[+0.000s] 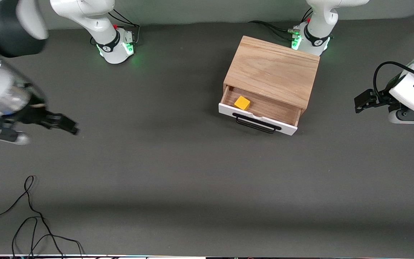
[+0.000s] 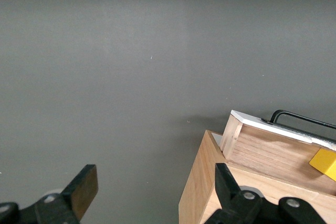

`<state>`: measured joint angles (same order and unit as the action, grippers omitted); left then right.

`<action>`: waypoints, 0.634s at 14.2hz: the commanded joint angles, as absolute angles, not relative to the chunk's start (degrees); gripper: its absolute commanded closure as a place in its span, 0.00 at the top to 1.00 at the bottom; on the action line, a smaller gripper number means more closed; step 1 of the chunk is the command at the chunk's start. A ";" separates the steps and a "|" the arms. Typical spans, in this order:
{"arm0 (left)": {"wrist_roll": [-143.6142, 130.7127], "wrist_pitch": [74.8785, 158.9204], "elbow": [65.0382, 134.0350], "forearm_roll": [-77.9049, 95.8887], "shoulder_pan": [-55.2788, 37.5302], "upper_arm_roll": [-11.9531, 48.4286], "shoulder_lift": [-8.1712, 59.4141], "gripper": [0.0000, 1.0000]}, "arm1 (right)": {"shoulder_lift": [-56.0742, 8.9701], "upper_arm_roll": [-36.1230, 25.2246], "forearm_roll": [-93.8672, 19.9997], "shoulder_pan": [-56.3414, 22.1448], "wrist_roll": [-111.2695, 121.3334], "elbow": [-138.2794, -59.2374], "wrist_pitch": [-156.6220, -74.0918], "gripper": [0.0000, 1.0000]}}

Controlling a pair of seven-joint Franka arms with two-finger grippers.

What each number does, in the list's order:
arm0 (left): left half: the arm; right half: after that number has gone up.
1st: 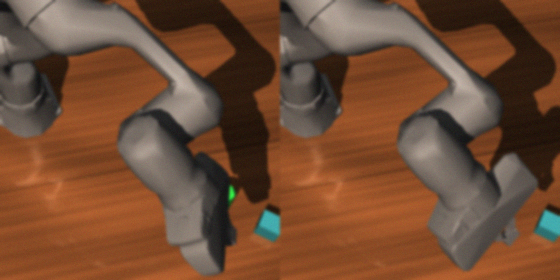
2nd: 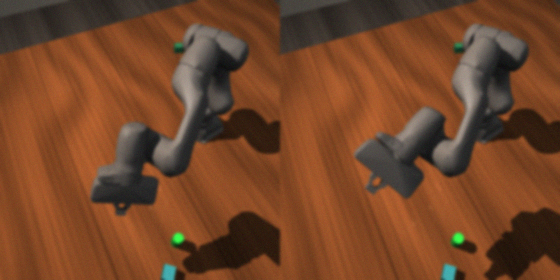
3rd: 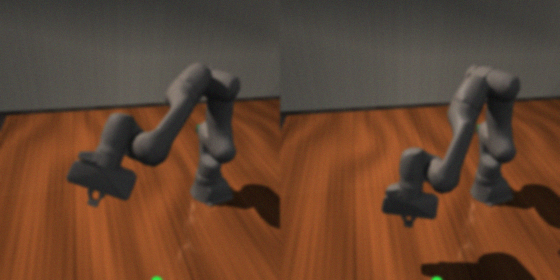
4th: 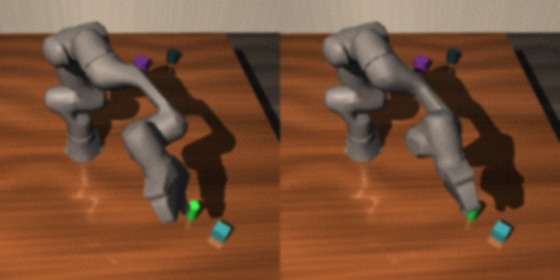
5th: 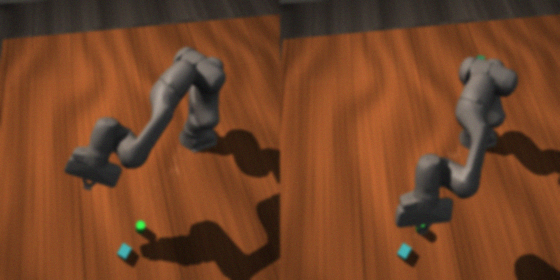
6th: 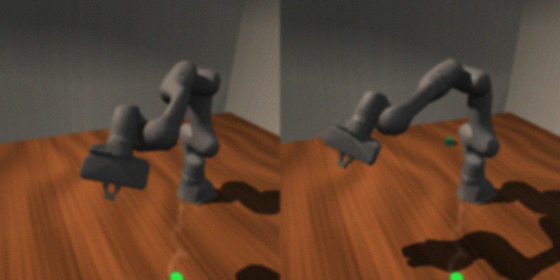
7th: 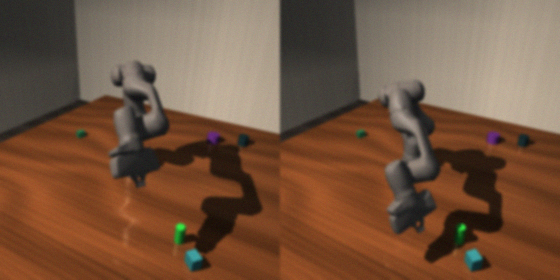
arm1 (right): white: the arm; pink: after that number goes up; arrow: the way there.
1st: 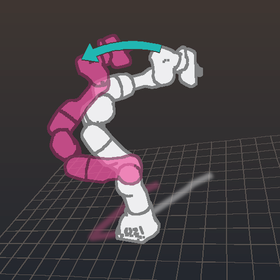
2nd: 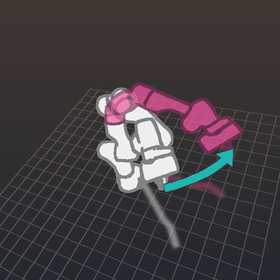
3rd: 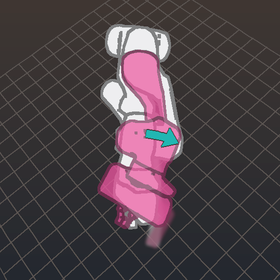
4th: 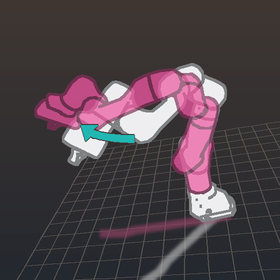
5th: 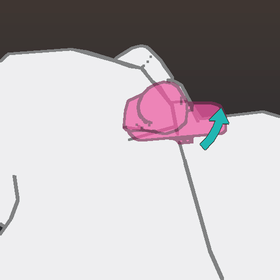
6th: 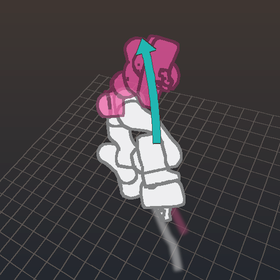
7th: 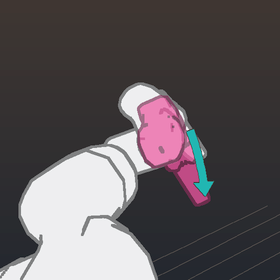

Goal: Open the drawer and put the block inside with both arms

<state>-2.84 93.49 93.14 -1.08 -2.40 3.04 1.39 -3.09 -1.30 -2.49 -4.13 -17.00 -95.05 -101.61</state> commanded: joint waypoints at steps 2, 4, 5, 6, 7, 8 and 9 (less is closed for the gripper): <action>-2.55 93.96 93.78 -1.76 -2.37 3.08 0.62 0.99 | 0.88 -4.83 -3.34 -4.66 -11.95 -101.25 -103.62 1.00; -2.55 93.96 93.78 -1.67 -2.37 3.08 0.62 0.99 | 1.14 -4.83 -1.24 -4.75 -12.22 -100.73 -103.45 1.00; -2.55 93.87 93.78 -1.76 -2.37 3.08 0.62 0.99 | 1.40 -4.83 -1.14 -4.66 -11.69 -100.11 -103.45 1.00; -2.55 93.95 93.78 -1.76 -2.37 3.08 0.62 0.99 | 1.41 -4.83 -1.14 -4.66 -11.08 -99.59 -102.75 1.00; -2.55 93.96 93.78 -1.67 -2.37 3.08 0.62 0.99 | 1.32 -4.83 -1.14 -4.75 -9.42 -99.23 -102.05 1.00; -2.55 93.96 93.78 -1.76 -2.37 3.08 0.62 0.99 | 1.14 -4.75 -1.06 -4.75 -9.14 -98.62 -101.87 1.00; -2.55 93.96 93.78 -1.76 -2.37 3.08 0.62 0.99 | 1.06 -4.83 -1.05 -4.66 -8.71 -98.44 -101.43 1.00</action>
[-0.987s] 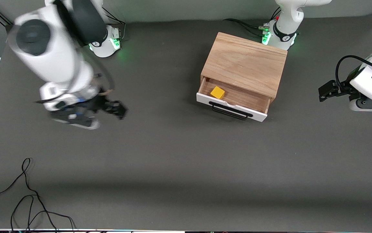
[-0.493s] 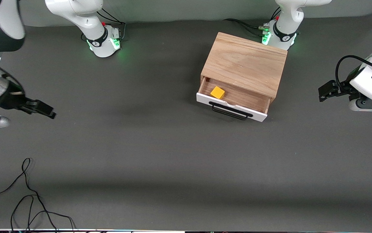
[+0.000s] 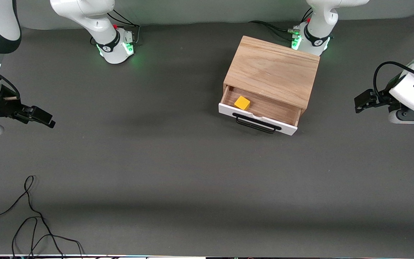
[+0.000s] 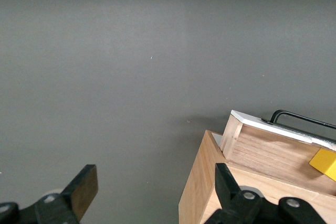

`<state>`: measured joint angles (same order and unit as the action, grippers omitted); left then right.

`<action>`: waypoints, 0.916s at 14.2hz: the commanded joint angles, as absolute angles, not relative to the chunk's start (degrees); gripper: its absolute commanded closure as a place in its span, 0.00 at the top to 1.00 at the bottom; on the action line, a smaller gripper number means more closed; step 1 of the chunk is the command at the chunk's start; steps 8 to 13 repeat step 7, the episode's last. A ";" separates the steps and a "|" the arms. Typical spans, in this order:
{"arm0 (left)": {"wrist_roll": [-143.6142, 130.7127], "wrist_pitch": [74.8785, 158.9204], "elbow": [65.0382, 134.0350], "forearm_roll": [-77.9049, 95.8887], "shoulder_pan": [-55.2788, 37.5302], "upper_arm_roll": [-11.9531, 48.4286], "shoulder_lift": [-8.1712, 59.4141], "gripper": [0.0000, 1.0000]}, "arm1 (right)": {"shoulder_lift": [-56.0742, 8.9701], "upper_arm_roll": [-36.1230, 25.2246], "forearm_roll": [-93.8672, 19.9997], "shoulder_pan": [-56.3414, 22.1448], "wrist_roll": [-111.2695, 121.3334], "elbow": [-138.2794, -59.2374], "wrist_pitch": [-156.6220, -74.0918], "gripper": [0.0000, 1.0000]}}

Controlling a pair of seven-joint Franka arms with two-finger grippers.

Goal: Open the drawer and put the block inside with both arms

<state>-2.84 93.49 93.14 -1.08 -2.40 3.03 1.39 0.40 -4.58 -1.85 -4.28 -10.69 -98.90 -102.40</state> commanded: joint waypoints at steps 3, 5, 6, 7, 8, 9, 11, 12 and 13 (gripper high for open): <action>-2.55 93.96 93.78 -1.67 -2.37 3.08 0.62 0.99 | 0.88 -5.10 -1.05 -4.83 -7.03 -98.18 -97.74 1.00; -2.55 93.96 93.78 -1.67 -2.37 3.08 0.62 0.99 | 0.70 -5.01 -1.05 -4.92 -7.03 -98.09 -95.63 1.00; -2.55 93.87 93.78 -1.76 -2.37 3.08 0.62 0.99 | 0.79 -5.01 -1.14 -4.92 -7.12 -98.00 -95.02 1.00; -2.55 93.95 93.78 -1.67 -2.37 3.08 0.62 0.99 | 0.79 -5.01 -1.06 -4.92 -7.12 -97.48 -94.14 1.00; -2.55 93.95 93.78 -1.67 -2.37 3.08 0.62 0.99 | 0.79 -5.01 -1.06 -4.92 -7.12 -97.48 -94.14 1.00; -2.55 93.95 93.78 -1.67 -2.37 3.08 0.62 0.99 | 0.79 -5.01 -1.06 -4.92 -7.12 -97.48 -94.14 1.00; -2.55 93.95 93.78 -1.67 -2.37 3.08 0.62 0.99 | 0.79 -5.01 -1.06 -4.92 -7.12 -97.48 -94.14 1.00; -2.55 93.95 93.78 -1.67 -2.37 3.08 0.62 0.99 | 0.79 -5.01 -1.06 -4.92 -7.12 -97.48 -94.14 1.00; -2.55 93.95 93.78 -1.67 -2.37 3.08 0.62 0.99 | 0.79 -5.01 -1.06 -4.92 -7.12 -97.48 -94.14 1.00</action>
